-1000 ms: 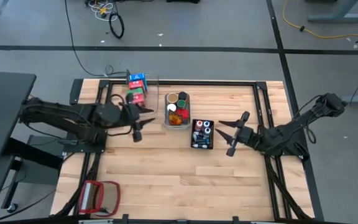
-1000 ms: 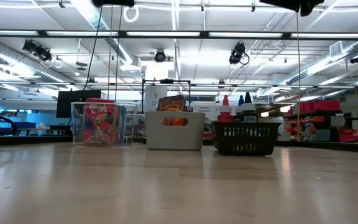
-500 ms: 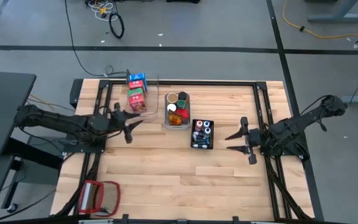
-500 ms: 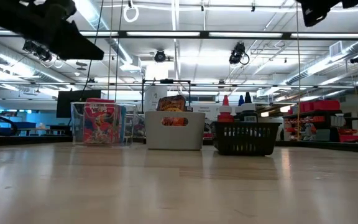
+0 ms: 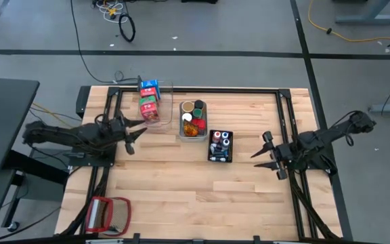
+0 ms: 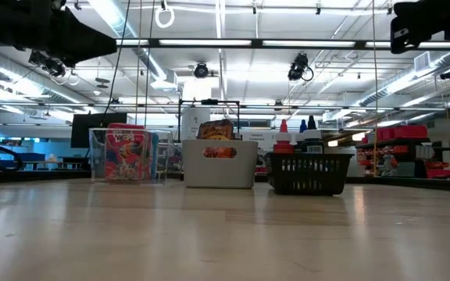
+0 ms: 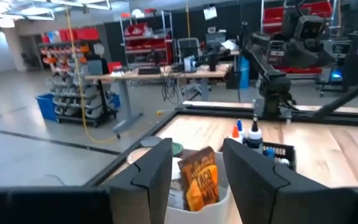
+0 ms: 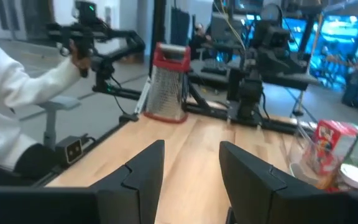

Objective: Pick & Place Kitchen Items
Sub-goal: Return to Home Position

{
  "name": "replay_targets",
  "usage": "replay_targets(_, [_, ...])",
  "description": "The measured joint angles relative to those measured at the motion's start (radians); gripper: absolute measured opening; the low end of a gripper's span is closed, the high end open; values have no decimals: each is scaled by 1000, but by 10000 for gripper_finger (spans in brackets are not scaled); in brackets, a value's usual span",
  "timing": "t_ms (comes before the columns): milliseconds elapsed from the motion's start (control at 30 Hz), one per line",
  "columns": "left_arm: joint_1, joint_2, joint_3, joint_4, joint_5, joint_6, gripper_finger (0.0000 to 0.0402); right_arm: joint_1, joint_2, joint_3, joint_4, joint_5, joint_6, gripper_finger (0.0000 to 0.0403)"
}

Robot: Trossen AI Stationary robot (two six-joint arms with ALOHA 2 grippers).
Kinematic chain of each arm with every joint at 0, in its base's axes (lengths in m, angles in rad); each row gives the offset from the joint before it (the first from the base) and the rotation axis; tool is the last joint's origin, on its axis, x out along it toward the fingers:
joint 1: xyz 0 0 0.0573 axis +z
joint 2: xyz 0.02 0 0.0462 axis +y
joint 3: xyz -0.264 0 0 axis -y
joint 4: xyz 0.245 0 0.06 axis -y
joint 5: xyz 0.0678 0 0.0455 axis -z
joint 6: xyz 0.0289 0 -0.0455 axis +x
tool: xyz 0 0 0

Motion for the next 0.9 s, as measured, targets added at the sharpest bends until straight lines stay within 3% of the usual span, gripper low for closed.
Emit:
replay_targets(267, [0, -84, 0, -64, -11, 5, 151, -33, -131, -7, -111, -21, 2, 165])
replay_targets(567, [0, -185, -44, -161, -56, -40, 151, -34, -242, -7, -177, -168, -8, 165])
replay_targets(900, [1, -235, -138, -153, -69, -78, 151, -34, -289, -51, -189, -164, -18, 165])
